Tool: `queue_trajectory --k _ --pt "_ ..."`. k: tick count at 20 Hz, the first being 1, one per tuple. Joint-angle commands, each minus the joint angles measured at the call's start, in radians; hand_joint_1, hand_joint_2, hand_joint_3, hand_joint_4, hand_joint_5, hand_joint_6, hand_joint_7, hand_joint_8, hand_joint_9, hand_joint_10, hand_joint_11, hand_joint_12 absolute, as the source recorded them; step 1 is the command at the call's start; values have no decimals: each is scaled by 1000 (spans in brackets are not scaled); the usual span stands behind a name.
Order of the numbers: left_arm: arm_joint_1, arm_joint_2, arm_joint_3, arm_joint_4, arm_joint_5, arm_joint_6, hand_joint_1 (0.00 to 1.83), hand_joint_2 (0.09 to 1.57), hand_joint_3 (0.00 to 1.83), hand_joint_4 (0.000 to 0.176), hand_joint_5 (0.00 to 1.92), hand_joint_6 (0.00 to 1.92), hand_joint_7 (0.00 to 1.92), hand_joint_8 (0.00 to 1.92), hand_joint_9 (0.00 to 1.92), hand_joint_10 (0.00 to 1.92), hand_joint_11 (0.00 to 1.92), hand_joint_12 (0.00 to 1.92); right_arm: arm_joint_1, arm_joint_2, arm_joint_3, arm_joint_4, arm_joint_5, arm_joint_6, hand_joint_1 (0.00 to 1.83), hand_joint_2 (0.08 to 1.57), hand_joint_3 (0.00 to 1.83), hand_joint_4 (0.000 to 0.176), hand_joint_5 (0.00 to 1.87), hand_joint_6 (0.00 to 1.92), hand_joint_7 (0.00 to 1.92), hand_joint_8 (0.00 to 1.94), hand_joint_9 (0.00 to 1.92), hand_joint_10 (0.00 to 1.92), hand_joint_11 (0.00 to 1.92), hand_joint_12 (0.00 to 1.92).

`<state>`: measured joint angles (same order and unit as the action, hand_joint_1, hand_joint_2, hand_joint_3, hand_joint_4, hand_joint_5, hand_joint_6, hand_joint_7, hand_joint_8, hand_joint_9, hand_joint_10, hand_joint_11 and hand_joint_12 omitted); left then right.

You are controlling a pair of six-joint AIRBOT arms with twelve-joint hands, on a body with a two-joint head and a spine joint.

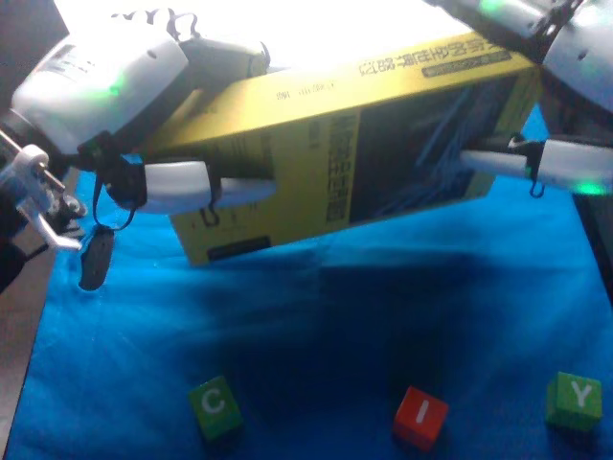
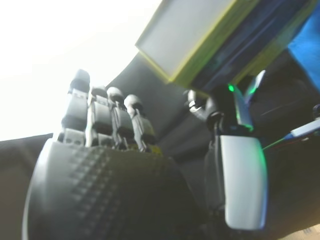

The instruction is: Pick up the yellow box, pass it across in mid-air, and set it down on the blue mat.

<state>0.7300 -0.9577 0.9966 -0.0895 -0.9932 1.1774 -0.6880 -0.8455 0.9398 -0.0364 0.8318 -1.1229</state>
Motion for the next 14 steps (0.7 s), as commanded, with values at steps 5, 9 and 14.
queue_trajectory --k 5,9,14 --pt "-19 12 -36 81 -268 -21 1266 1208 13 176 1176 1921 1435 1921 1593 1921 1659 1921 16 -20 25 23 46 -2 756 1149 0 0 121 3 164 19 101 108 9 565" --pt "-19 16 -44 98 -316 -21 1244 1183 0 174 1167 1921 1371 1921 1478 1921 1561 1921 25 -38 45 32 10 -2 1337 1199 0 0 1088 1897 1347 1924 1487 1913 1579 1917" --pt "-19 26 -48 97 -326 -21 1117 1207 5 170 1081 1921 1367 1921 1564 1921 1664 1921 30 -48 61 38 -6 -2 1557 1203 0 0 1205 1921 1426 1941 1539 1921 1630 1921"
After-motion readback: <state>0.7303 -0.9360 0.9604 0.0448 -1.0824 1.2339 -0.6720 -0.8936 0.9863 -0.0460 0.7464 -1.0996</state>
